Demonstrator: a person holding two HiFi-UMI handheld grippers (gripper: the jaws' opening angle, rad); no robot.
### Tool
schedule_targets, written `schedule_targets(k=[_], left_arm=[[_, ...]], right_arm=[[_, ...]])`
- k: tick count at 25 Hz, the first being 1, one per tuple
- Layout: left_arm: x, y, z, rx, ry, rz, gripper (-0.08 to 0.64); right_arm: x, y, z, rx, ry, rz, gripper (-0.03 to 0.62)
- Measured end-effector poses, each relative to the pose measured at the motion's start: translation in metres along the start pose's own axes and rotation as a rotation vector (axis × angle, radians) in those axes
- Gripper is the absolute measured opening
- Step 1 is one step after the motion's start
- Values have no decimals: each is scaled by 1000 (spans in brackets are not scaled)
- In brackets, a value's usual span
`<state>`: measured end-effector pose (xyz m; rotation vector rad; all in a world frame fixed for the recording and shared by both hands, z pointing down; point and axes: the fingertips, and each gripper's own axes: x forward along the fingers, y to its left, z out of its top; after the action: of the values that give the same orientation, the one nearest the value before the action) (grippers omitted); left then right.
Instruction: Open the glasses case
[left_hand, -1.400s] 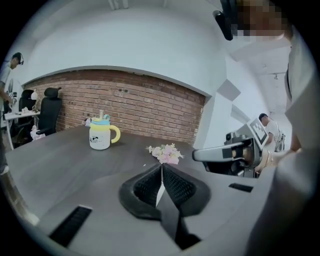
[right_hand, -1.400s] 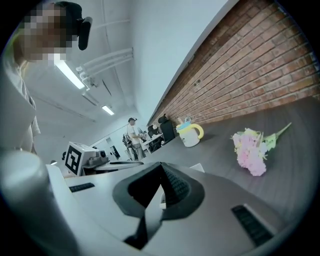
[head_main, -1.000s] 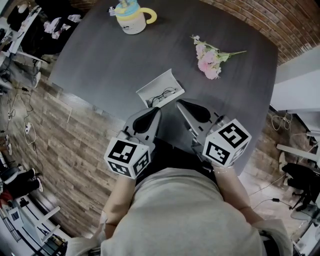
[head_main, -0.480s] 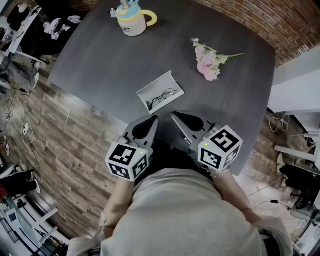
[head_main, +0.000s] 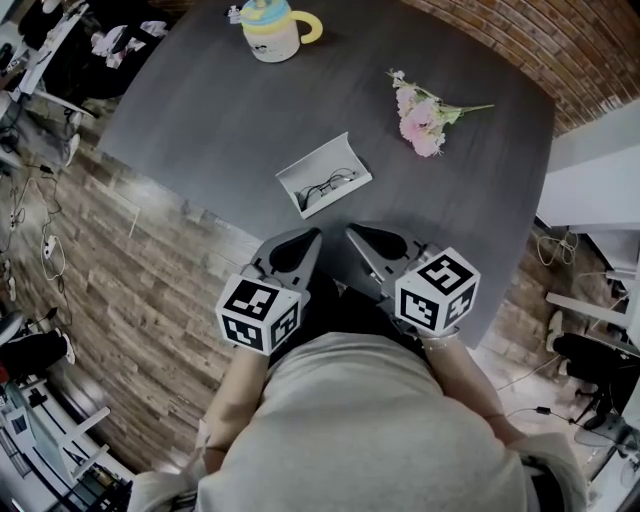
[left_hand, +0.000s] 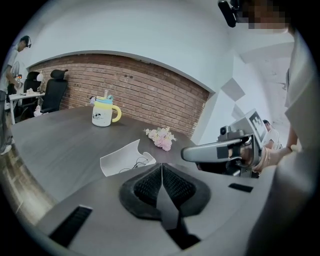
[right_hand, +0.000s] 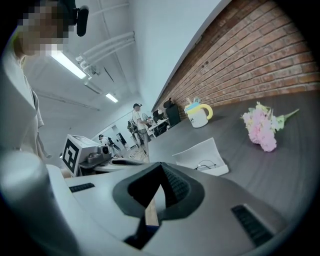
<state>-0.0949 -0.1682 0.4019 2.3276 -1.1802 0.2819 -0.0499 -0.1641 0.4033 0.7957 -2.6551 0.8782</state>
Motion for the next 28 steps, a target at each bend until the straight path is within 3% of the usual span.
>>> schedule_targets(k=[17,28], left_arm=[[4,1,5,-15,-17,-15,25],[4,0,-7,-20,20,-21,25]], right_arm=[[-2,-4,3,-4,-20,-1,6],[0,-3,-8,-3,15,-24,6]])
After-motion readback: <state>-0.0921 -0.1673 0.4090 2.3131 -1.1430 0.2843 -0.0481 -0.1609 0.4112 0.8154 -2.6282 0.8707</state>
